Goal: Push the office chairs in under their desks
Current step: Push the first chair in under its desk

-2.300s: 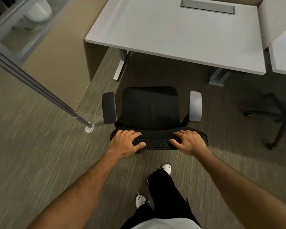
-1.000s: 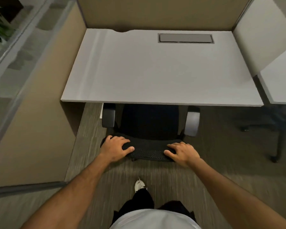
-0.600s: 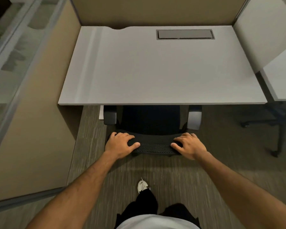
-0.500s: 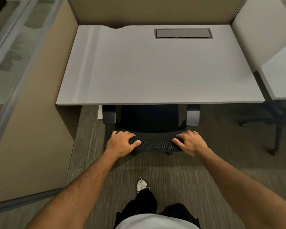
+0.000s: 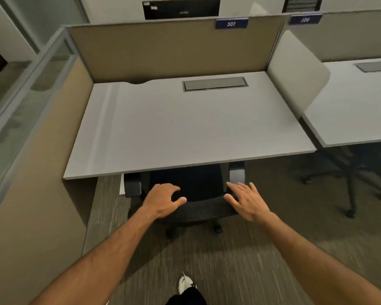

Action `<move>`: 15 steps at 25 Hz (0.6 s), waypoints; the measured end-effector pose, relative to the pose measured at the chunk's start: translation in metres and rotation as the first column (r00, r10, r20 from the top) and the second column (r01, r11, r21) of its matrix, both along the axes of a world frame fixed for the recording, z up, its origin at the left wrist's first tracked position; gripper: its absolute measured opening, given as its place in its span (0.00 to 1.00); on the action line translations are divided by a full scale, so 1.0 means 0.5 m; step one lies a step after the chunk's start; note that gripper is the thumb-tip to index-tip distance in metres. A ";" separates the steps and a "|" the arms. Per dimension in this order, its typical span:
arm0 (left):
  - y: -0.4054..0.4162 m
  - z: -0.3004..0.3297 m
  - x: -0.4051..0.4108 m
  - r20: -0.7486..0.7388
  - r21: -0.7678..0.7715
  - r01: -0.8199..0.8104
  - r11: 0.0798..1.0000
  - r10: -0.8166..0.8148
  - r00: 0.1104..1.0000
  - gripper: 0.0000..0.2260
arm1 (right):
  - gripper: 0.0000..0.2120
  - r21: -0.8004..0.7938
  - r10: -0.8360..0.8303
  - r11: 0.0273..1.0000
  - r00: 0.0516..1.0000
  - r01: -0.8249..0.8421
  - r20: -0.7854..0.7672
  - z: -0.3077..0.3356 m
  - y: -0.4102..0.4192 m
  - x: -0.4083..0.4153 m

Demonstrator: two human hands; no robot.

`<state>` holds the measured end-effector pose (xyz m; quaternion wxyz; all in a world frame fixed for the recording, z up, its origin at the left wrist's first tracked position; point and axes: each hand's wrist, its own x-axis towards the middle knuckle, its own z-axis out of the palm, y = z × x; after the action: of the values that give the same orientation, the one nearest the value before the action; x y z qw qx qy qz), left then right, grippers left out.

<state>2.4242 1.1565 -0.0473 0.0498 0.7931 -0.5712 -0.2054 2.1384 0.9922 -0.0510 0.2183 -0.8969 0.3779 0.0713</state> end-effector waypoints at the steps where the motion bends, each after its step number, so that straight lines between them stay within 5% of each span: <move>1: -0.048 0.047 -0.026 0.014 -0.051 0.036 0.998 -0.035 0.999 0.31 | 0.35 -0.032 -0.022 0.999 0.998 0.024 0.056 0.041 -0.021 -0.022; 7: -0.235 0.196 -0.215 0.021 -0.274 0.185 0.944 -0.187 0.982 0.32 | 0.37 -0.156 -0.126 0.973 0.961 0.168 0.247 0.171 -0.086 -0.181; 15: -0.415 0.284 -0.672 0.049 -0.474 0.438 0.764 -0.474 0.879 0.31 | 0.35 -0.270 -0.331 0.844 0.848 0.462 0.414 0.276 -0.122 -0.581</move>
<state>2.0881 0.9489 0.0946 0.2107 0.5858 -0.7768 -0.0951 1.8481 0.9311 0.0871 0.1242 -0.8195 0.5192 -0.2082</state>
